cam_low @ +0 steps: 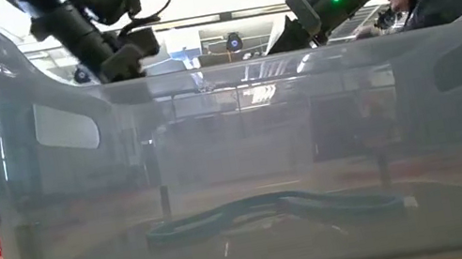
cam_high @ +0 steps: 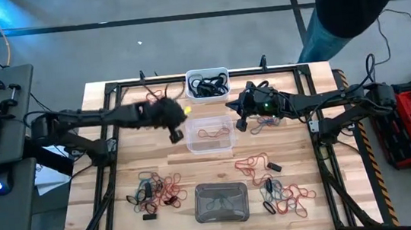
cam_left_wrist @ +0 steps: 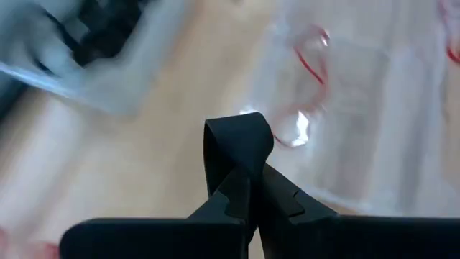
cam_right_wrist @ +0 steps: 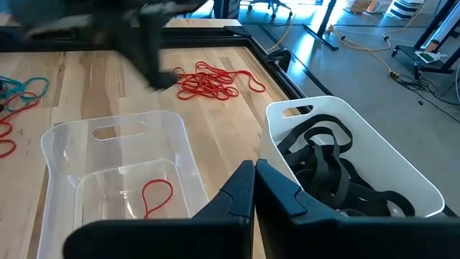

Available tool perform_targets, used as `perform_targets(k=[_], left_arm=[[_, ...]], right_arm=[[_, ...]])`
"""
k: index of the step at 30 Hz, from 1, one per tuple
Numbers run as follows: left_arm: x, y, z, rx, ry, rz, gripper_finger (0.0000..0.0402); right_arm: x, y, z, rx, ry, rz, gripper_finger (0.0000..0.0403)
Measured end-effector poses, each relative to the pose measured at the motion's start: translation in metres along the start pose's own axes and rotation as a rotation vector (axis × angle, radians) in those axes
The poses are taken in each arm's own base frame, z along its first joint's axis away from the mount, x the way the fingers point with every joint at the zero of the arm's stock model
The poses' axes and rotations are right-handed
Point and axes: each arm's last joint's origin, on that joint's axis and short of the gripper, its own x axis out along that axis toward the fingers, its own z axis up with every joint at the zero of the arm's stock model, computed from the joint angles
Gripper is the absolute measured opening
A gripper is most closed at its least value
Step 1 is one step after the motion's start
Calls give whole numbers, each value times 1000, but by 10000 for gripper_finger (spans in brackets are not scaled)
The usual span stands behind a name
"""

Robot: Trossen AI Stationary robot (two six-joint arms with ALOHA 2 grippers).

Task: Sort rubber bands into baskets
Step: Put the black rubber band into the white bin

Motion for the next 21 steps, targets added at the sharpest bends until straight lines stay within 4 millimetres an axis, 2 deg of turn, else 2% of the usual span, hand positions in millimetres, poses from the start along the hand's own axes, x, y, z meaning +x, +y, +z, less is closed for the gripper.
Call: perform_targets(k=[4, 8, 15, 21], left_arm=[[-6, 28, 25, 19, -64, 70, 1], [0, 51, 45, 56, -74, 103, 1], [33, 79, 79, 118, -61, 75, 0], [68, 100, 95, 142, 1, 28, 0]], right_arm=[[0, 0, 0, 0, 0, 0, 0], [0, 0, 0, 0, 1, 0, 0], [0, 0, 0, 17, 5, -5, 0], [0, 0, -1, 17, 11, -4, 0]])
